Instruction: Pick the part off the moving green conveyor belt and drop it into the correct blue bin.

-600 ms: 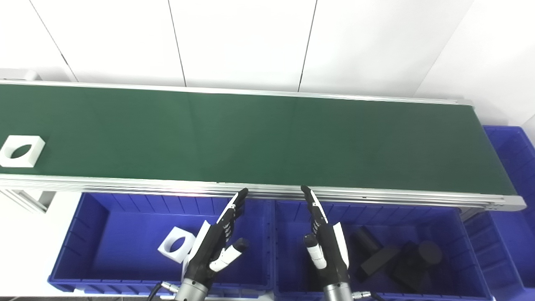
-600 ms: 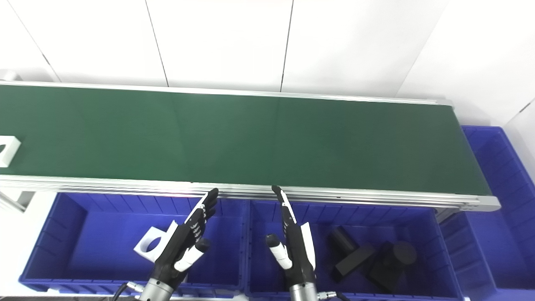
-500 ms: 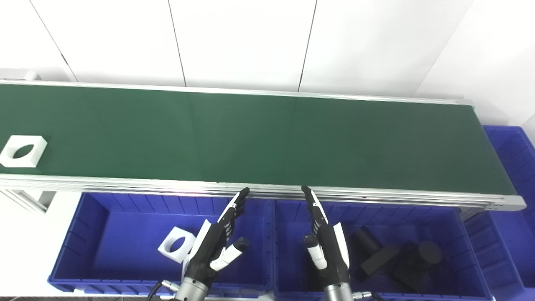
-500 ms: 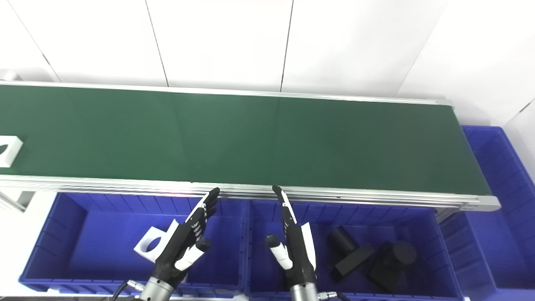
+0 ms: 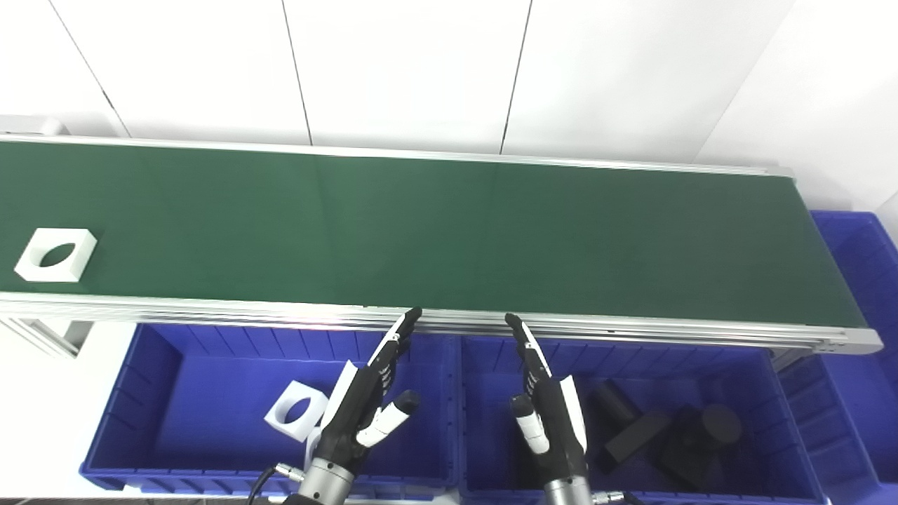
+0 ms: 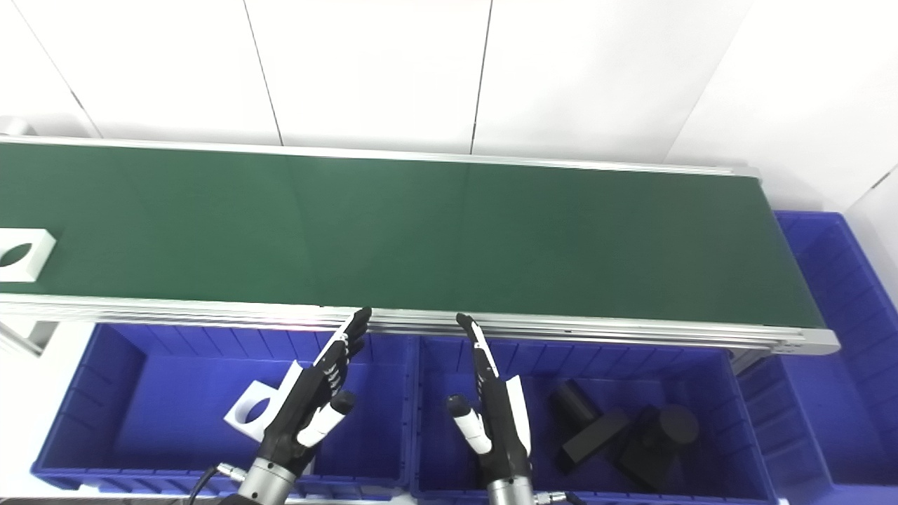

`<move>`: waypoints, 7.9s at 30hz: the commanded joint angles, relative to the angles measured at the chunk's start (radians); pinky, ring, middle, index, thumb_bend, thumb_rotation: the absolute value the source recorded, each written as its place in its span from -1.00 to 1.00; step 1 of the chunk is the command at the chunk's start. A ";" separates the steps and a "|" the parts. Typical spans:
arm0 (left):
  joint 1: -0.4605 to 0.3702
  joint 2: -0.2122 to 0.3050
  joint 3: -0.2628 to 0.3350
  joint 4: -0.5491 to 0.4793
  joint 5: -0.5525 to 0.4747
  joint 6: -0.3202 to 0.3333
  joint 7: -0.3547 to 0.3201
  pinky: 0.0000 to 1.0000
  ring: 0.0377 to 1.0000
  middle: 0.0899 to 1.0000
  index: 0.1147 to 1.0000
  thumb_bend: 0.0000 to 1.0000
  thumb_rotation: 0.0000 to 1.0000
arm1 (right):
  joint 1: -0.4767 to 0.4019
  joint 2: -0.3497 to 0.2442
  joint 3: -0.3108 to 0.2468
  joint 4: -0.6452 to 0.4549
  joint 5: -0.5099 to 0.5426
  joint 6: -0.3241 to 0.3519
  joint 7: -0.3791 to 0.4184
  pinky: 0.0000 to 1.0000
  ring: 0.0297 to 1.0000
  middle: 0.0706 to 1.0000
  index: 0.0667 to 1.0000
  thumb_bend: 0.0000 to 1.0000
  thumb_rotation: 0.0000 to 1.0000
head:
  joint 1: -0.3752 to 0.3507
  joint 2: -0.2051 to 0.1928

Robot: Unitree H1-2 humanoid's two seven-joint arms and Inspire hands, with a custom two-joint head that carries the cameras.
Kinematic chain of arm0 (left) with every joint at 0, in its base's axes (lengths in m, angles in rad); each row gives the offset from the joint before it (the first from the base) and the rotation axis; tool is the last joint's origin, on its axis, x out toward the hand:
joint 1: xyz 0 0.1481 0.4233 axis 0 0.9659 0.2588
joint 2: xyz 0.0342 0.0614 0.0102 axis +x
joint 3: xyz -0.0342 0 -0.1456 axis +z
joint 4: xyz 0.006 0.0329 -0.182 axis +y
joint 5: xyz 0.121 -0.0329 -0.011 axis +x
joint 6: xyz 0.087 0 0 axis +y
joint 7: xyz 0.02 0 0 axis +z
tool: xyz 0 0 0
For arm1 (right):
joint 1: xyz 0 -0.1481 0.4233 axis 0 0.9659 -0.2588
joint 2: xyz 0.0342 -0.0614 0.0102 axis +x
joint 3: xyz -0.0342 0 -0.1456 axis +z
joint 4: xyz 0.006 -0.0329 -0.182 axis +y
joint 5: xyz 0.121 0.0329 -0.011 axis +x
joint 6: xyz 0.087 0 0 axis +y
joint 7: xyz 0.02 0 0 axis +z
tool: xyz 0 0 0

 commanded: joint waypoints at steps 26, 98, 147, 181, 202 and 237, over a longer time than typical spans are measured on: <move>-0.011 0.000 -0.008 -0.036 -0.016 -0.039 0.009 1.00 1.00 1.00 0.93 0.74 0.67 | -0.007 0.011 0.005 -0.016 0.002 -0.050 0.002 1.00 0.98 0.95 0.88 0.84 0.97 | 0.000 -0.006; -0.229 0.125 -0.163 -0.378 0.114 -0.040 0.219 0.56 0.71 0.74 0.72 0.98 -0.14 | -0.068 -0.065 0.029 0.097 0.036 -0.050 -0.031 1.00 1.00 1.00 1.00 0.87 1.00 | 0.339 -0.190; -0.751 0.478 0.023 0.076 0.719 0.216 -0.280 0.45 0.65 0.73 0.70 1.00 -0.72 | -0.069 -0.047 0.027 0.087 0.043 -0.050 -0.014 1.00 1.00 1.00 1.00 0.85 1.00 | 0.353 -0.182; -0.752 0.342 -0.151 0.053 0.871 0.674 -0.400 0.69 0.77 0.84 0.82 1.00 -0.62 | -0.086 -0.019 0.033 0.103 0.042 -0.050 -0.011 1.00 1.00 1.00 1.00 0.83 1.00 | 0.343 -0.177; -0.829 0.383 -0.316 0.223 1.025 0.581 -0.282 0.80 0.79 0.82 0.78 1.00 -0.56 | -0.075 -0.017 0.040 0.079 0.040 -0.050 -0.006 1.00 1.00 1.00 1.00 0.79 1.00 | 0.333 -0.167; -0.972 0.205 -0.183 0.190 0.814 0.732 -0.503 0.40 0.74 0.90 0.83 1.00 -0.48 | -0.101 0.028 0.055 0.113 0.043 -0.050 -0.003 1.00 1.00 1.00 1.00 0.78 1.00 | 0.283 -0.159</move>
